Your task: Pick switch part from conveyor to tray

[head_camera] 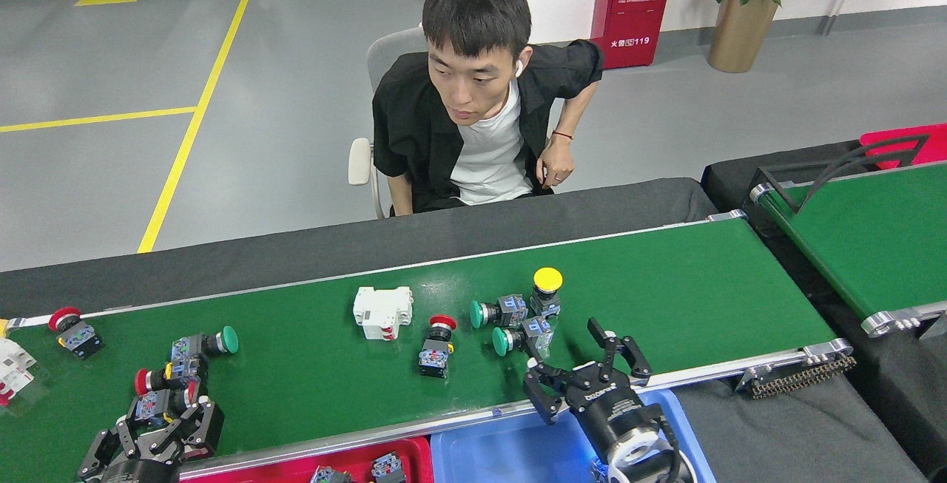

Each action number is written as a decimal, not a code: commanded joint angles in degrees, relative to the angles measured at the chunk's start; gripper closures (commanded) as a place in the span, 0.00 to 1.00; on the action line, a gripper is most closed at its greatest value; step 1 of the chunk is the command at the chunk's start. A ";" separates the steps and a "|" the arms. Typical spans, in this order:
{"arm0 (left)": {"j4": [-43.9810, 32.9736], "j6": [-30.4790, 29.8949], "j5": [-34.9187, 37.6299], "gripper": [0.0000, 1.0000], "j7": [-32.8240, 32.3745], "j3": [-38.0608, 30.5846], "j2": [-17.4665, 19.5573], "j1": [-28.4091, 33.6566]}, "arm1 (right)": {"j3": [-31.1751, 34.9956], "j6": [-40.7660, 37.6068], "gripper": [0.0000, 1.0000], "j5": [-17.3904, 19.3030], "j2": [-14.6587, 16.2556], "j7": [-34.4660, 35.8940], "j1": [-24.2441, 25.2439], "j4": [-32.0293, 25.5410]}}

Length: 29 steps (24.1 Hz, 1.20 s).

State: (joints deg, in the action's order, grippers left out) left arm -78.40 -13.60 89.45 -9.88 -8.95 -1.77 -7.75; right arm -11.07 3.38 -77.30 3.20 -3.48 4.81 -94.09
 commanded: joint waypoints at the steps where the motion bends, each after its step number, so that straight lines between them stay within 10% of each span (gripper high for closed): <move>1: -4.21 -1.60 -0.77 0.77 0.48 0.25 0.28 1.24 | -1.76 2.32 0.00 -0.13 -0.13 -0.57 -1.74 0.57; 6: -20.48 -14.79 -2.53 0.69 0.48 0.42 0.37 12.32 | -5.80 4.09 0.06 -0.13 -0.30 -0.57 -4.99 4.18; 9: -23.20 -23.93 -3.49 0.47 0.48 -0.28 0.45 18.30 | -7.65 4.96 0.13 -0.13 -0.92 -0.65 -7.63 6.64; 11: -23.29 -28.68 -3.84 0.11 0.48 -0.28 0.37 21.99 | -8.70 4.96 0.20 -0.04 -1.01 -0.92 -9.12 7.87; 17: -23.29 -29.38 -3.84 0.00 0.48 -0.19 0.10 24.89 | -11.08 4.79 0.73 -0.04 -0.83 -4.08 -10.61 8.04; 22: -23.38 -25.60 -3.76 0.00 0.48 -5.91 -0.69 24.80 | -12.57 3.91 0.92 -0.04 -0.30 -4.87 -10.53 7.69; 29: -23.29 1.29 -3.32 0.00 7.33 -9.33 0.10 25.07 | -15.03 -3.47 0.99 -0.04 2.07 -4.87 -6.31 -2.24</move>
State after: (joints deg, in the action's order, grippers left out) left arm -101.00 -18.56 86.03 -4.96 -18.11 -2.29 17.20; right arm -25.74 2.83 -77.32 4.81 -8.42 -1.89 -93.72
